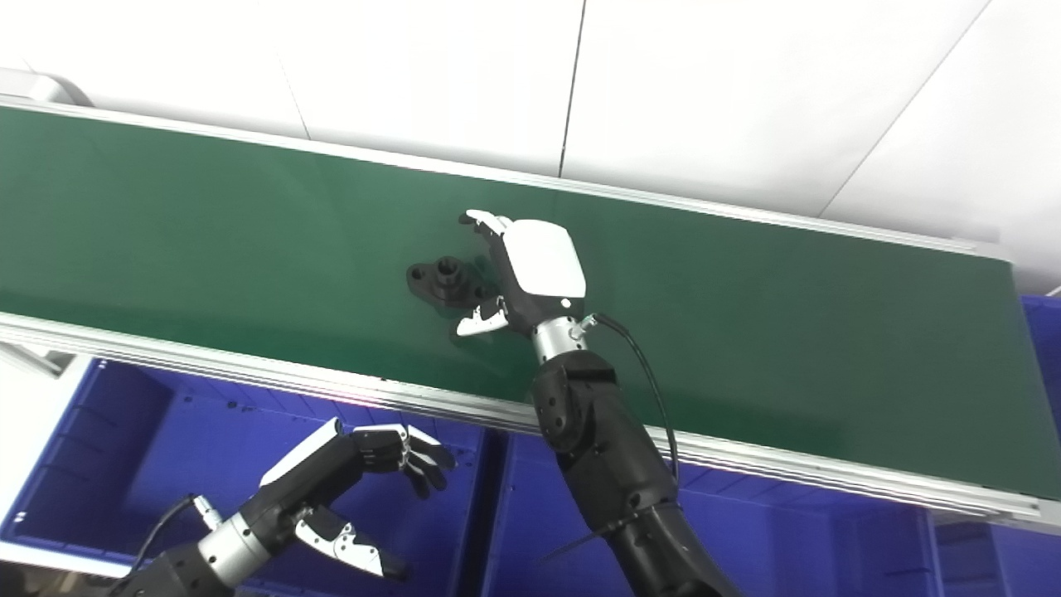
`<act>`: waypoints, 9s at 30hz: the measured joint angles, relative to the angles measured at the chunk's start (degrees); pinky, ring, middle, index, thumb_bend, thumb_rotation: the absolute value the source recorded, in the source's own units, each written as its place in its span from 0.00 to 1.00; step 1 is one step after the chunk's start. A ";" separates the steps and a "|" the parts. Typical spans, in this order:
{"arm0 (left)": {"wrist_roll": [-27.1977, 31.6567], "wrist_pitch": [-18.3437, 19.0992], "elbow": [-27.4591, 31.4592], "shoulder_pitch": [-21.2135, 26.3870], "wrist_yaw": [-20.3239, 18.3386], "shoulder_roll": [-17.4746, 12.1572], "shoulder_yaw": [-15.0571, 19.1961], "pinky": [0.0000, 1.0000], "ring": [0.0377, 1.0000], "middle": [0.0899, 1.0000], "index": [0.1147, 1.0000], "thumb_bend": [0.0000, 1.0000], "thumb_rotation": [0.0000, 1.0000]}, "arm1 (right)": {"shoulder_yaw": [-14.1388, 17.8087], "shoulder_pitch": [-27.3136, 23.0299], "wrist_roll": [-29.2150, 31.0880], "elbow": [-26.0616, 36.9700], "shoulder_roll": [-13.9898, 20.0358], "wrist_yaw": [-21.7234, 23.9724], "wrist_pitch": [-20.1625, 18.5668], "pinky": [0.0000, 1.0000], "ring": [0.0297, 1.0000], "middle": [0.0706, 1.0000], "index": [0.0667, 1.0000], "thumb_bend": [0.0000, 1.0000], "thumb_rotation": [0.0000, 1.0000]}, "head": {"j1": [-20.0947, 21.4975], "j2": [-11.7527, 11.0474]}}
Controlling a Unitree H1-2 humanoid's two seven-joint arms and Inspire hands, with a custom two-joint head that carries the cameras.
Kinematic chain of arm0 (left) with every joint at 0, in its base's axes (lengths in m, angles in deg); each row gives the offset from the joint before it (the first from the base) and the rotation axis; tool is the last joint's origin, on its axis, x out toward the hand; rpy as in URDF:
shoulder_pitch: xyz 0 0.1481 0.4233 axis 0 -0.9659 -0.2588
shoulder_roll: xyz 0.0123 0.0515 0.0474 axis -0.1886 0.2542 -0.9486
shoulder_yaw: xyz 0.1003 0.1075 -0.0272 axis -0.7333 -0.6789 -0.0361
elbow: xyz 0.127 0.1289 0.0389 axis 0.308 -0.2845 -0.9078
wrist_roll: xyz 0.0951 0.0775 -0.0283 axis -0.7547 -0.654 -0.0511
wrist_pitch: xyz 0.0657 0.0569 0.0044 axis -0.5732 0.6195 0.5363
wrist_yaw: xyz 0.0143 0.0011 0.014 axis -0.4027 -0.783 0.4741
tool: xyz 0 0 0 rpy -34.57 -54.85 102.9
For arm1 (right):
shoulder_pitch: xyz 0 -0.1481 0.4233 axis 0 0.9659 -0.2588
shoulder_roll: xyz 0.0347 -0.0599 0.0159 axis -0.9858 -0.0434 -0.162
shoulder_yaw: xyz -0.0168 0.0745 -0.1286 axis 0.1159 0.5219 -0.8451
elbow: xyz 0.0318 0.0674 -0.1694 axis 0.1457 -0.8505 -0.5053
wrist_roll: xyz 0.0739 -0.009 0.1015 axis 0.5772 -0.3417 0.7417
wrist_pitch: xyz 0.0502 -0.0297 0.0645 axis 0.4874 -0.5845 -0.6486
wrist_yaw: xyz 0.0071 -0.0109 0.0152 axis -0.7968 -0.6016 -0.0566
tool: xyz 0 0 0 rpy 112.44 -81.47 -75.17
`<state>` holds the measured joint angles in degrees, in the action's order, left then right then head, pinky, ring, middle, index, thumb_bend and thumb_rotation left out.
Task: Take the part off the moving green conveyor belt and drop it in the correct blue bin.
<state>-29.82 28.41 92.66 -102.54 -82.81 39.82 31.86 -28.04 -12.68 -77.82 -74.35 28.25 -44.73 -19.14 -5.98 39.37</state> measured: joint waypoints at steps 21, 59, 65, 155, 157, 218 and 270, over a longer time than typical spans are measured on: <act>0.86 0.08 0.08 0.26 -0.05 -0.11 0.07 0.52 0.61 0.68 0.62 0.79 0.18 | -0.04 -1.21 5.97 -2.00 2.06 -3.81 2.52 0.40 0.42 0.45 0.48 0.50 0.00 | 0.70 0.09; 3.01 0.08 -1.47 4.31 -3.04 -1.09 0.58 0.53 0.60 0.69 0.63 0.75 0.17 | 5.91 15.40 6.04 32.20 6.05 5.61 1.11 0.38 0.43 0.49 0.44 0.50 0.00 | 6.06 1.85; 3.04 0.07 -1.47 4.18 -3.10 -1.10 0.73 0.53 0.61 0.69 0.64 0.75 0.19 | 6.79 23.29 6.66 37.34 6.52 6.50 1.12 0.33 0.44 0.52 0.45 0.50 0.00 | 6.24 2.46; 9.85 5.66 1.00 7.66 -7.88 -4.96 4.12 0.58 0.64 0.73 0.69 0.68 0.18 | 10.33 51.54 3.47 47.57 7.22 10.04 0.95 0.34 0.43 0.51 0.48 0.50 0.00 | 18.90 13.97; 9.86 5.73 1.02 7.63 -7.88 -4.96 4.12 0.59 0.64 0.73 0.69 0.67 0.17 | 10.44 51.53 3.47 47.52 7.22 10.04 0.95 0.34 0.43 0.50 0.48 0.50 0.00 | 18.72 14.06; 9.88 6.91 2.58 6.88 -7.89 -4.83 4.86 0.58 0.64 0.72 0.68 0.67 0.17 | 10.49 51.76 3.54 46.67 7.96 11.66 -0.78 0.61 0.66 0.68 0.70 0.80 0.14 | 18.02 14.15; 14.05 6.88 -0.39 6.85 -12.06 -6.27 6.22 0.61 0.65 0.72 0.67 0.75 0.03 | 9.60 54.42 18.51 50.40 7.28 8.82 14.37 0.59 0.61 0.65 0.68 0.81 0.19 | 36.12 14.24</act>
<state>-15.76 35.29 92.28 -95.69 -94.88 33.55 38.08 -18.44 41.74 -59.31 -23.95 35.53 -35.91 -4.77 30.15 53.61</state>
